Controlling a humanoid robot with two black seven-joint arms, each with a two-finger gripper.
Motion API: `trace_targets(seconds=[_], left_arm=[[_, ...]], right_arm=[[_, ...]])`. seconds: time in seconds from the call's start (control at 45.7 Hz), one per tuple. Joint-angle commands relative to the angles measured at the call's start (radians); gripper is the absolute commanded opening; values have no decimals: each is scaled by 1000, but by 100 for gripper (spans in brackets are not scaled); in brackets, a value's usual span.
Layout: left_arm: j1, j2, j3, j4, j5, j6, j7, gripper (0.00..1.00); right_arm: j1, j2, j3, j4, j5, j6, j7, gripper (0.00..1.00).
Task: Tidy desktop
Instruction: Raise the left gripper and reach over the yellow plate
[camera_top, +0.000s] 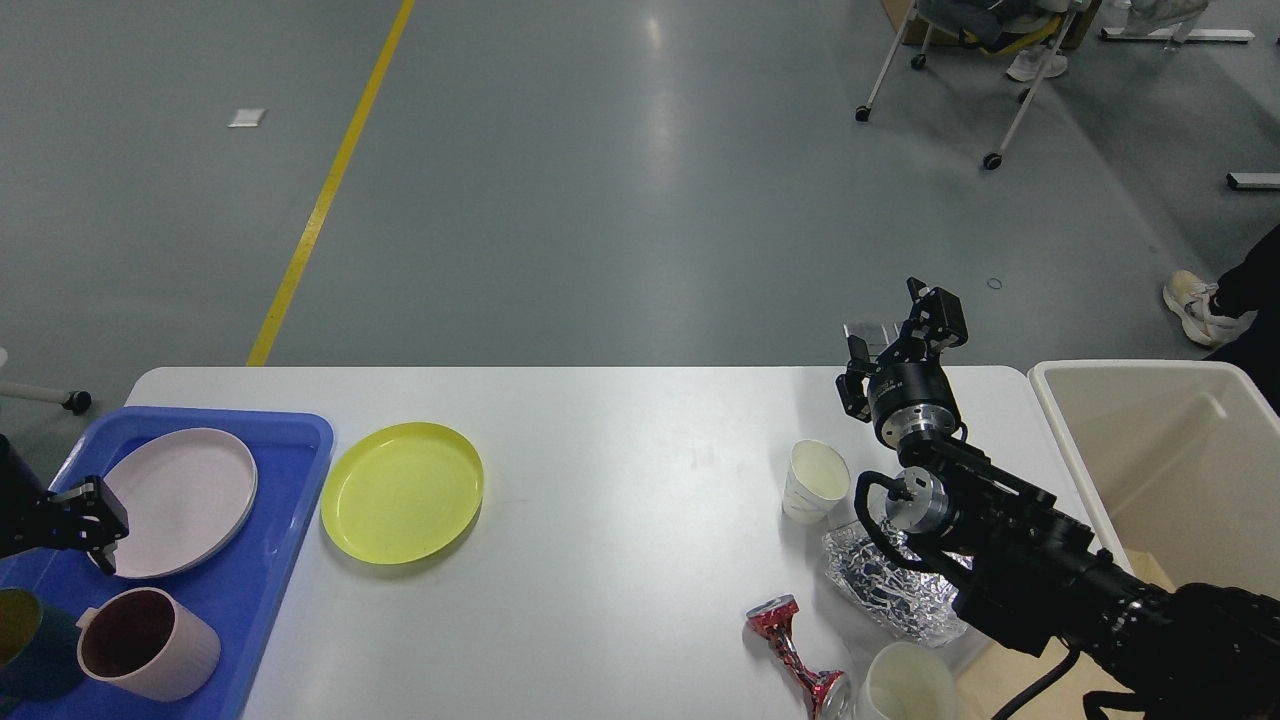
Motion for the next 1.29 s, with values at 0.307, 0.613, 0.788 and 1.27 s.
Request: trace_targets(seconds=[0.307,0.613,0.788,1.27], left_arm=[[-169,-201,11,-3,-9,0,11,95],[-297,-379,46,-54,-9,0,13,96],[-288,-502,37,-46,-11,0,15,96],[-108,-658,7,38,-11,262,19,96]], right_arm=[[0,0,0,0,0,0,0,100],[0,0,0,2,0,0,0,100],[0,0,0,2,0,0,0,100],[0,0,0,2,0,0,0,100]])
